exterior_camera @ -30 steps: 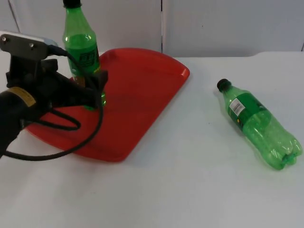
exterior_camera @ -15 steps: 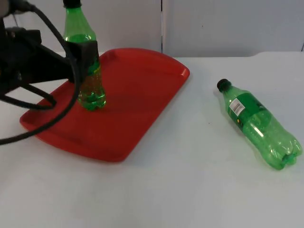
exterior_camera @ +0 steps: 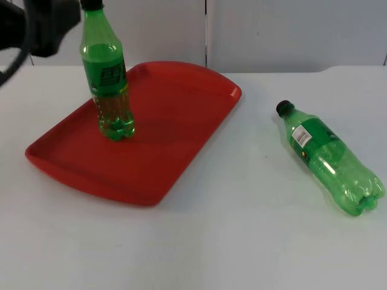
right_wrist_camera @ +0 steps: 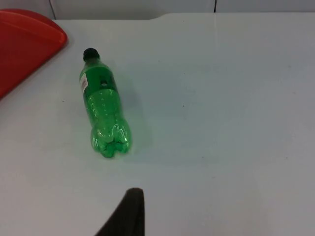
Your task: Place the bottle upright on the tray.
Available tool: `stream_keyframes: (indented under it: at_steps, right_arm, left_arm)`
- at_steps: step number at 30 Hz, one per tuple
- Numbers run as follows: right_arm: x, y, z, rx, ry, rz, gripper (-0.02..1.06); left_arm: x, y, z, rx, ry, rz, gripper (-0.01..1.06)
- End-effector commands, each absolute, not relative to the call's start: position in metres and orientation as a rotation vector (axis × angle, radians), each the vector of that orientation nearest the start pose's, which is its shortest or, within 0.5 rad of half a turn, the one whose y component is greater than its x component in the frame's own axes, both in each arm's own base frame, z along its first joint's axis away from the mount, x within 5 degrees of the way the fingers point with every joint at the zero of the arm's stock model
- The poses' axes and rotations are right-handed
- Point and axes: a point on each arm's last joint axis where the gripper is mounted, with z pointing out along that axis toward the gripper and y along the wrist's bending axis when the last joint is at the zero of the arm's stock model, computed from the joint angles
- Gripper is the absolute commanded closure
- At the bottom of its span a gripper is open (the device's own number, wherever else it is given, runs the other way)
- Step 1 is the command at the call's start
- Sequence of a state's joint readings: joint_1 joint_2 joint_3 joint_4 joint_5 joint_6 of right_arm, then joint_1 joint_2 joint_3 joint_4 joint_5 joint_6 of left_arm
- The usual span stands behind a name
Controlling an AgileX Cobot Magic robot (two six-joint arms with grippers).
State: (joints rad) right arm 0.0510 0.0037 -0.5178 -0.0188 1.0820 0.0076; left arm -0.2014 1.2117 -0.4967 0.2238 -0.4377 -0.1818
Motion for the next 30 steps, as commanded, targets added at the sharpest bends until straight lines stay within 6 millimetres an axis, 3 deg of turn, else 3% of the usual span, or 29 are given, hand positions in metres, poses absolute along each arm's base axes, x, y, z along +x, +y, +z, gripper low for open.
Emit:
stream_keyframes:
  at_steps: [1, 5, 20, 30]
  right_arm:
    - [-0.007, -0.002, 0.28, -0.036, 2.045, 0.014, -0.01]
    - [-0.007, -0.002, 0.28, -0.036, 2.045, 0.014, -0.01]
    - [-0.007, -0.002, 0.28, -0.036, 2.045, 0.014, -0.01]
    - [-0.007, -0.002, 0.28, -0.036, 2.045, 0.014, -0.01]
  left_arm:
    - [0.225, -0.053, 0.261, 0.244, 1.77, -0.206, 0.0]
    - [0.205, -0.046, 0.277, 0.166, 1.79, -0.225, 0.0]
    - [0.152, -0.029, 0.303, 0.076, 1.814, -0.195, 0.0]
    - [0.124, -0.043, 0.306, 0.288, 1.82, -0.225, 0.0]
